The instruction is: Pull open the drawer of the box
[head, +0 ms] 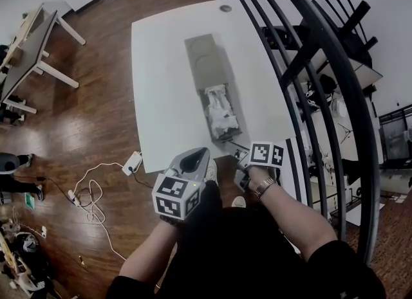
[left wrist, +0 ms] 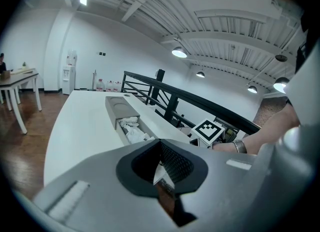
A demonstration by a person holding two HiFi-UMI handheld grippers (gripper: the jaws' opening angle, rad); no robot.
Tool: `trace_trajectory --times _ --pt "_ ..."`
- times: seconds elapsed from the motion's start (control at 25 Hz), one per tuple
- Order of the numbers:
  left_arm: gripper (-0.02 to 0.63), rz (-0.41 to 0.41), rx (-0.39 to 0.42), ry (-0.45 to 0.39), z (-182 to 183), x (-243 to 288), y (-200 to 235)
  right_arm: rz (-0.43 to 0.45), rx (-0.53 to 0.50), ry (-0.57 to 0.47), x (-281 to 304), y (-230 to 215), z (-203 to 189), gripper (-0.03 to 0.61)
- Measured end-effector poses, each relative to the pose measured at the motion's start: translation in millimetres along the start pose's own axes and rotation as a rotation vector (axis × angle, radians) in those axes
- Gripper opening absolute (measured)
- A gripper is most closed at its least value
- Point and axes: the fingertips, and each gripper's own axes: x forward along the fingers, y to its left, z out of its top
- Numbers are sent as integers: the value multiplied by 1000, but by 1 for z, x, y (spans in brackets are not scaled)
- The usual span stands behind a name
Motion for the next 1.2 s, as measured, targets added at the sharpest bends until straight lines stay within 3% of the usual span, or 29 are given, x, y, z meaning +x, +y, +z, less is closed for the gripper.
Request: trace_trajectory --times 0.28,0.64,0.88,1.2 --pt "17 13 13 -16 2 -6 -11 6 -49 -1 -15 6 -2 61" --pt "16 28 34 -48 2 -16 -35 22 -207 7 -39 23 -8 -3" --pt "17 43 54 -77 3 -27 -53 12 -378 -5 -62 42 -14 -8" --pt "15 71 81 -112 0 -45 -83 -21 -662 -110 -111 77 -14 -8"
